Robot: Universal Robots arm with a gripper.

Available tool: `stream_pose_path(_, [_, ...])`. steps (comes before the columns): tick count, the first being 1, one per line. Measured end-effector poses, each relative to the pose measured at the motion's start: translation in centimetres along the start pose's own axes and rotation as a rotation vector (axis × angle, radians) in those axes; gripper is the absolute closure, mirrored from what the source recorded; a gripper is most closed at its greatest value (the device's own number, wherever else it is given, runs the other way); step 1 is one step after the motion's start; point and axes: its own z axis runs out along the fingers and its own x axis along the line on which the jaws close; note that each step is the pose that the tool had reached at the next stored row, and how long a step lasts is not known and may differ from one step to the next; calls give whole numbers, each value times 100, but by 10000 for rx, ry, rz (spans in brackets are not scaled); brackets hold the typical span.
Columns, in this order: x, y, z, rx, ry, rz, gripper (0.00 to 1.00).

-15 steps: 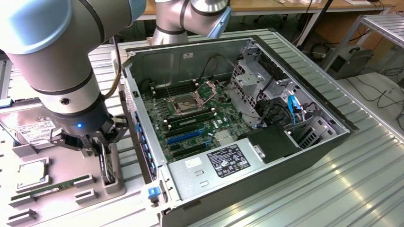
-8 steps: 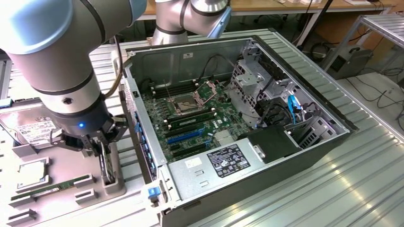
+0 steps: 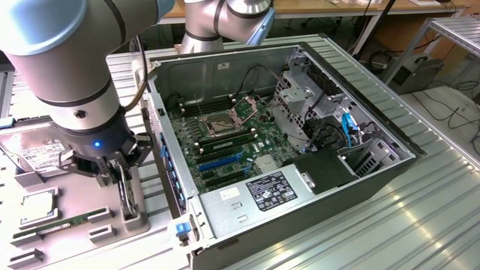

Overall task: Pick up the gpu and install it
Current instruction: 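Pick up the gpu and move the gpu toward the slot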

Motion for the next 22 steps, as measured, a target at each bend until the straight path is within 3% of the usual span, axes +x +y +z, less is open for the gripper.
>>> stream_pose_path(9, [-9,11,-236,-1,12,-3,74])
stream_pose_path(22, [-32,33,-859,-1,24,-5,74])
